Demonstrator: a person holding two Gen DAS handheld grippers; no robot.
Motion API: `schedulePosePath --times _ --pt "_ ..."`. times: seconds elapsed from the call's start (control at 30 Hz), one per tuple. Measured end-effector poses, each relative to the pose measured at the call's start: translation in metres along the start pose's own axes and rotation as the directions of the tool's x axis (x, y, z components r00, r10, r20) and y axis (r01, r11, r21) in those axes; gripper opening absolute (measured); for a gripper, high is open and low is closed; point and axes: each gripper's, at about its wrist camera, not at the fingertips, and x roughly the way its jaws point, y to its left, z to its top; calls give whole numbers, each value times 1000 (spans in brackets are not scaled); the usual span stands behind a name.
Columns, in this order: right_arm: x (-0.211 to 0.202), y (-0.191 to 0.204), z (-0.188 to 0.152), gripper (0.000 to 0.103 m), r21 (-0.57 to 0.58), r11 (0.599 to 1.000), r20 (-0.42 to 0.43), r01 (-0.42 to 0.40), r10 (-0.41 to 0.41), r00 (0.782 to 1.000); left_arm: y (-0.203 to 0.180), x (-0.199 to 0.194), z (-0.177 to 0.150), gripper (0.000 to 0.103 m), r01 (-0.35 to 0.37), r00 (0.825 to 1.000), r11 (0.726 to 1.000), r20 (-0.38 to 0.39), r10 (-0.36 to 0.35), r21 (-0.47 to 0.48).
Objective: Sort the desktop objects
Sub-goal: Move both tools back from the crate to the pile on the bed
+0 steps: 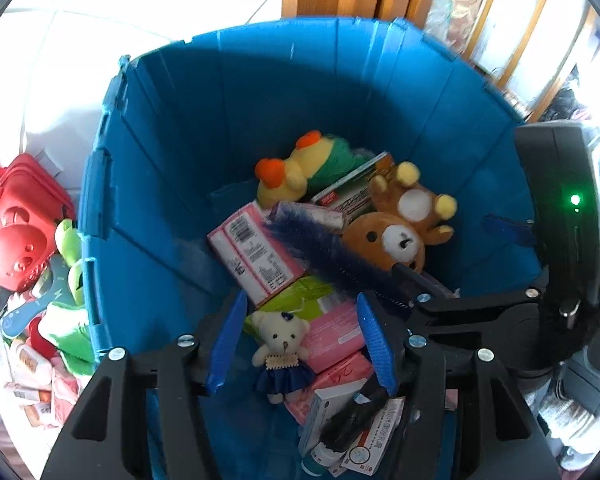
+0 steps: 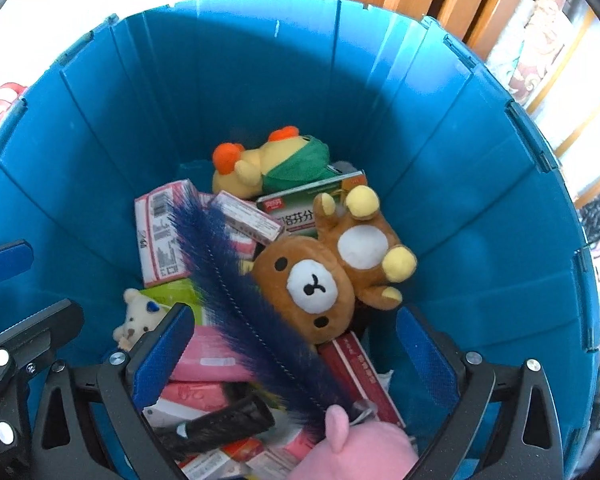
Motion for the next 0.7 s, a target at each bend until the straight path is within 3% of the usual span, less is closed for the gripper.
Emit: schedulePosePath --times 0.17,0.4,0.7 --pt "-28 -3 1 102 18 999 97 -44 42 994 8 -45 -10 57 28 995 1000 95 -27 -4" --pt "-82 30 -11 103 -39 989 209 -141 146 967 53 -131 -55 57 -17 954 995 298 45 -96" --pt "-142 119 -46 103 -206 953 285 -221 275 918 130 -172 -145 57 -82 920 963 353 172 -255"
